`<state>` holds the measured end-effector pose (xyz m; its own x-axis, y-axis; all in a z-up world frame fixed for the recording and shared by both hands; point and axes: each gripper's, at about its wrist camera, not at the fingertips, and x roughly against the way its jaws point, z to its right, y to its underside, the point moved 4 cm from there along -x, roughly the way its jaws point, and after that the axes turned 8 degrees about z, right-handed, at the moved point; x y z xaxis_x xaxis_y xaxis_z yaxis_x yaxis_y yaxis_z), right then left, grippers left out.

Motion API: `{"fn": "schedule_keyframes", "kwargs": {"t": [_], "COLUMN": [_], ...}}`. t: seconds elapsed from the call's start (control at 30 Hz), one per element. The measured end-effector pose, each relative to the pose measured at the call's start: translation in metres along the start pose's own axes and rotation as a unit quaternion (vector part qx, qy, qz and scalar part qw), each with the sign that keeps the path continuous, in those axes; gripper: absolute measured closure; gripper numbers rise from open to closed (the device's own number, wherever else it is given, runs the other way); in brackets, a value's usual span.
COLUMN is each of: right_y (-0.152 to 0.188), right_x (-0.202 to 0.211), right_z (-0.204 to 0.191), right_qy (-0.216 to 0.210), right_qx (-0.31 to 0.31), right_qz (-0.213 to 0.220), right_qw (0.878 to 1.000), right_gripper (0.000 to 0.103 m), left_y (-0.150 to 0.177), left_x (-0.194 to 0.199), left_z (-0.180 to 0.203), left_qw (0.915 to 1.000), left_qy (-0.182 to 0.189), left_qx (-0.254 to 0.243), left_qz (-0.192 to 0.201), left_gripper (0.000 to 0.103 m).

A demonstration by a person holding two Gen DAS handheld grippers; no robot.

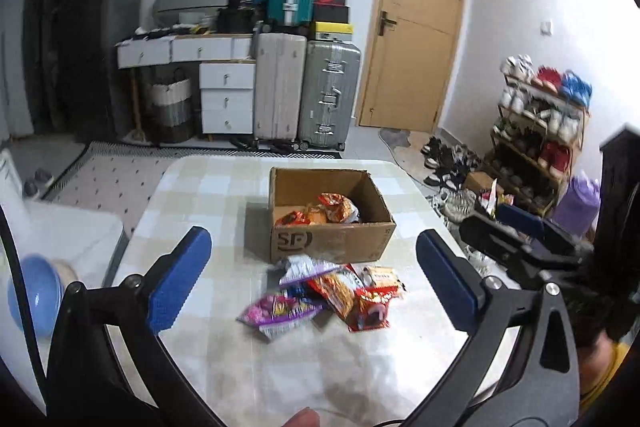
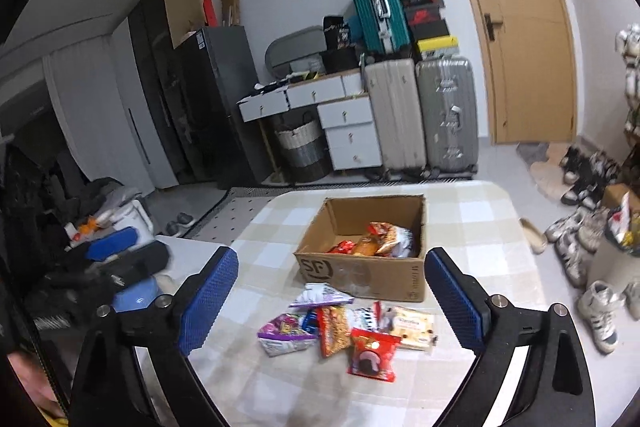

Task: Organize snacks
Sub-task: 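Withdraw both tools from the box toward the remaining snacks, then lower both open tools onto the snack pile beside the box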

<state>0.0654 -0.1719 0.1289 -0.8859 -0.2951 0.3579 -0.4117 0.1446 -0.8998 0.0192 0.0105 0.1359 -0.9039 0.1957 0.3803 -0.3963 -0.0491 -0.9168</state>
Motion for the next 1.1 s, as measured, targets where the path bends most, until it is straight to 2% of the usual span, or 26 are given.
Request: {"fn": "schedule_keyframes", "kwargs": {"t": [0.1, 0.2, 0.27, 0.33, 0.43, 0.57, 0.63, 0.7, 0.73, 0.8, 0.9, 1.1], "right_y": [0.015, 0.030, 0.046, 0.062, 0.085, 0.113, 0.121, 0.126, 0.127, 0.128, 0.127, 0.126], "right_x": [0.013, 0.013, 0.011, 0.006, -0.010, -0.024, -0.031, -0.041, -0.043, -0.045, -0.048, -0.044], "right_z": [-0.004, -0.003, -0.002, -0.001, 0.001, 0.012, 0.019, 0.023, 0.023, 0.023, 0.019, 0.008], "right_qy": [0.015, 0.016, 0.015, 0.007, -0.001, 0.024, 0.041, 0.032, 0.024, 0.022, 0.012, -0.002], "right_qx": [0.016, 0.017, 0.016, 0.017, 0.026, 0.040, 0.040, 0.023, 0.020, 0.028, 0.034, 0.047], "right_qz": [0.023, 0.026, 0.026, 0.027, 0.021, 0.020, 0.014, -0.014, -0.017, -0.014, -0.017, -0.005], "right_qw": [0.999, 0.999, 0.999, 0.999, 0.999, 0.999, 0.998, 0.999, 0.999, 0.999, 0.999, 0.999], "right_gripper": [0.001, 0.001, 0.000, 0.000, 0.000, 0.000, 0.000, 0.001, 0.001, 0.001, 0.001, 0.001], "left_y": [0.009, 0.022, 0.032, 0.043, 0.060, 0.087, 0.111, 0.128, 0.134, 0.138, 0.143, 0.134], "left_x": [0.028, 0.050, 0.053, 0.049, 0.030, -0.014, -0.034, -0.057, -0.071, -0.087, -0.100, -0.094], "left_z": [-0.005, -0.005, -0.007, -0.014, -0.024, -0.041, -0.052, -0.062, -0.065, -0.069, -0.069, -0.052], "left_qw": [0.9996, 0.9986, 0.9985, 0.9993, 0.9994, 0.9994, 0.9990, 0.9984, 0.9971, 0.9957, 0.9948, 0.9975], "left_qy": [0.004, -0.013, -0.016, -0.007, -0.014, -0.020, -0.039, -0.050, -0.052, -0.045, -0.044, -0.038], "left_qx": [0.014, -0.014, -0.025, -0.007, 0.005, 0.014, 0.011, 0.019, 0.027, 0.041, 0.044, 0.024], "left_qz": [0.023, 0.050, 0.047, 0.036, 0.032, 0.026, 0.016, -0.016, -0.048, -0.070, -0.080, -0.055], "left_gripper": [0.001, 0.001, 0.001, 0.001, 0.001, 0.001, 0.001, 0.001, 0.001, 0.001, 0.001, 0.001]}}
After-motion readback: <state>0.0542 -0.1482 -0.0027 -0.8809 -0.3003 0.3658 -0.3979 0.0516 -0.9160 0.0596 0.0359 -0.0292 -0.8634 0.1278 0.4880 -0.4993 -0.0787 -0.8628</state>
